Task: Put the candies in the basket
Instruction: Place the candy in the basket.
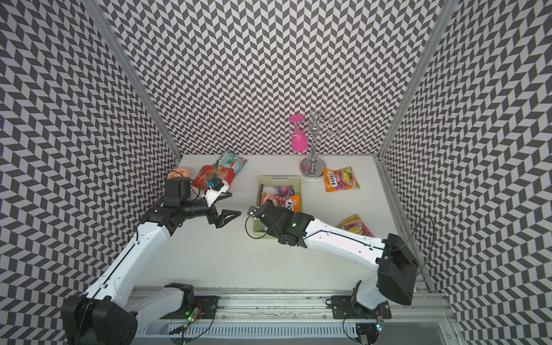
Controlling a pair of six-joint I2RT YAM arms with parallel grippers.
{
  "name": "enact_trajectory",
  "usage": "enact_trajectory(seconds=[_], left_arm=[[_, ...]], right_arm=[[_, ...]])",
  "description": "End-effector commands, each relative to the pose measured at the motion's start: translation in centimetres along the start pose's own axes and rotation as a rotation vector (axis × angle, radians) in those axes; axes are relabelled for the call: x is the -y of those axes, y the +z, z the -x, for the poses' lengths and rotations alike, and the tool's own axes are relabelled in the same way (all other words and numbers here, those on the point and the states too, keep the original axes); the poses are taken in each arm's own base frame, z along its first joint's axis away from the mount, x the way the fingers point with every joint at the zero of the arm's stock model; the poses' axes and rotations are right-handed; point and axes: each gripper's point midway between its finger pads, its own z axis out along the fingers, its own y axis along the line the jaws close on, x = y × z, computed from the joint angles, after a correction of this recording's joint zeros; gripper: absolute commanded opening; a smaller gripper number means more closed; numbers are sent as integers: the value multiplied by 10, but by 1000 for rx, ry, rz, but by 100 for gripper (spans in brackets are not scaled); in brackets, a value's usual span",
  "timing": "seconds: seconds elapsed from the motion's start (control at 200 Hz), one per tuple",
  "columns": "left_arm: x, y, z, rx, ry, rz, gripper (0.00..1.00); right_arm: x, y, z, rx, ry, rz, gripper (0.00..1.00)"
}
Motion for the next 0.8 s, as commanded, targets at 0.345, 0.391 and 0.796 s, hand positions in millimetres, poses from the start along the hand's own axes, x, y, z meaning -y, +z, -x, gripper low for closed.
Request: enact_trajectory(seconds=[0.345,0.391,0.796], left_arm=[[-1,-8,13,33,21,24,99],[-2,-9,15,32,22,27,99],[1,-6,12,37,17,9,99]], right_arm=[[-34,28,23,17,-63,131,0],[-36,31,23,13,-64,141,0],[-30,50,13,-39,0,127,1]])
